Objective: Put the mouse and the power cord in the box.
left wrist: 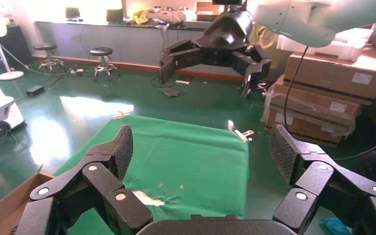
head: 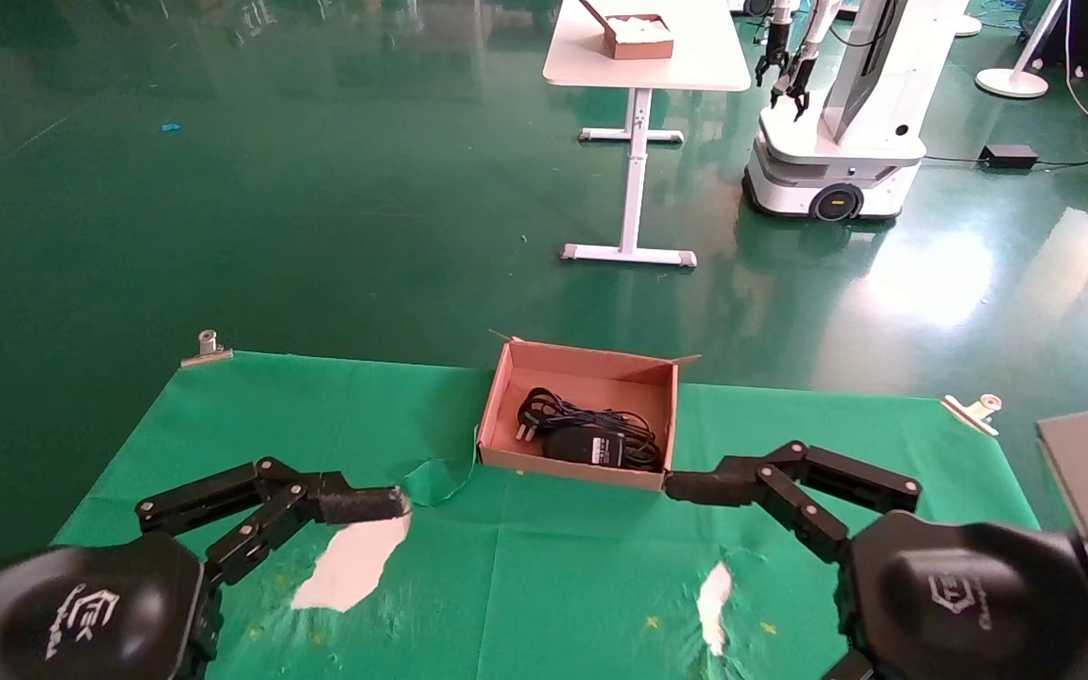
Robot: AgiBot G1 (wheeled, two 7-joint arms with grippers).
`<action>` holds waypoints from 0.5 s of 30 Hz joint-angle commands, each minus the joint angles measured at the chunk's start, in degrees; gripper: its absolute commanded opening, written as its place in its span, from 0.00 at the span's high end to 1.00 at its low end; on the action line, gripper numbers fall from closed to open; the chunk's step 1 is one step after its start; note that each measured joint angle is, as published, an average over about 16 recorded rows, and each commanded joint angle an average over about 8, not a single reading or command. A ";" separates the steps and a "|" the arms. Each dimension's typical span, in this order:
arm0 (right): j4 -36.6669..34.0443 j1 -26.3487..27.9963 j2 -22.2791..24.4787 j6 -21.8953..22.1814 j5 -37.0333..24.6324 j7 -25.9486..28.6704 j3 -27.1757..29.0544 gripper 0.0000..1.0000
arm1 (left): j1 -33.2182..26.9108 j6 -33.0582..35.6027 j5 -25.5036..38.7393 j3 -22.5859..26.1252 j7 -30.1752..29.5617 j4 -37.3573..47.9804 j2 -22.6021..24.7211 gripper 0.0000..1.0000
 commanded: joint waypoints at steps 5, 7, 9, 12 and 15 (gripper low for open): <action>-0.01 0.01 -0.01 0.00 -0.02 0.00 -0.01 0.00 | -0.15 -0.26 0.16 0.24 0.00 0.28 0.14 0.00; -0.02 0.01 -0.01 0.01 -0.03 0.00 -0.01 0.00 | -0.26 -0.44 0.30 0.40 0.01 0.45 0.24 0.00; -0.03 0.02 -0.02 0.01 -0.03 0.00 -0.02 0.00 | -0.36 -0.59 0.41 0.54 0.02 0.60 0.32 0.00; -0.04 0.03 -0.03 0.02 -0.04 0.00 -0.03 0.00 | -0.48 -0.79 0.55 0.70 0.03 0.78 0.43 0.00; -0.05 0.04 -0.04 0.03 -0.05 0.00 -0.05 0.00 | -0.57 -0.94 0.66 0.84 0.04 0.92 0.51 0.00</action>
